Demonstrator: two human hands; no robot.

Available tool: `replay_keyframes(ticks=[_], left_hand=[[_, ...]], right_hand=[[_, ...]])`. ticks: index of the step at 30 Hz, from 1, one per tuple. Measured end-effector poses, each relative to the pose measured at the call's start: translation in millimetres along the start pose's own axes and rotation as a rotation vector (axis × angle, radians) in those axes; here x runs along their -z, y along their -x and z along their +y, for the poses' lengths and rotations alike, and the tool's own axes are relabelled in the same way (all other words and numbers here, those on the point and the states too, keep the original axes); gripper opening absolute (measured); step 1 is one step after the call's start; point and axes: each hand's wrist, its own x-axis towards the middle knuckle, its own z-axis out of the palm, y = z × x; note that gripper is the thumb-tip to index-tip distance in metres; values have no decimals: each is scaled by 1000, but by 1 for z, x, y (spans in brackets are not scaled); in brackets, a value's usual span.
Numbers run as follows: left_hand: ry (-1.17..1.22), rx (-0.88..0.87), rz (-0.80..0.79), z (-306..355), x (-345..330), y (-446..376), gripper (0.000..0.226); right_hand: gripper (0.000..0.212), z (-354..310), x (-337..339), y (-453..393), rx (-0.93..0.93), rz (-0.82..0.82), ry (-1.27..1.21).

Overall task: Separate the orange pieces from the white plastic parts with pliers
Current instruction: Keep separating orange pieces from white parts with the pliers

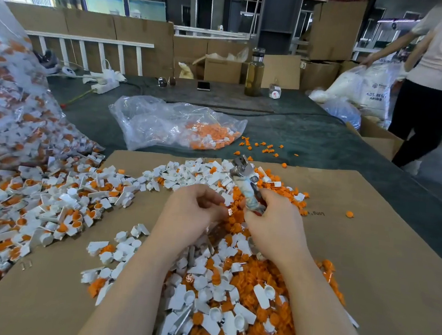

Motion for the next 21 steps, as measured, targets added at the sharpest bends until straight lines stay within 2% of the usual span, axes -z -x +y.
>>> replay_keyframes(ticks=[4,9,16,21], left_hand=[[359,76,-25,7,7,3,15],[589,105,-105,11,9,6,34],[633,85,-137,10,14,5,20],[565,56,-155,10,16,5,21]], right_hand=[[7,-4,2,1,28,-17,-171],[9,-9,6,3,38,-49,-331],[12,-11,6,5,51,-72,-432],[9,-10,4,4,53,-38,-459]])
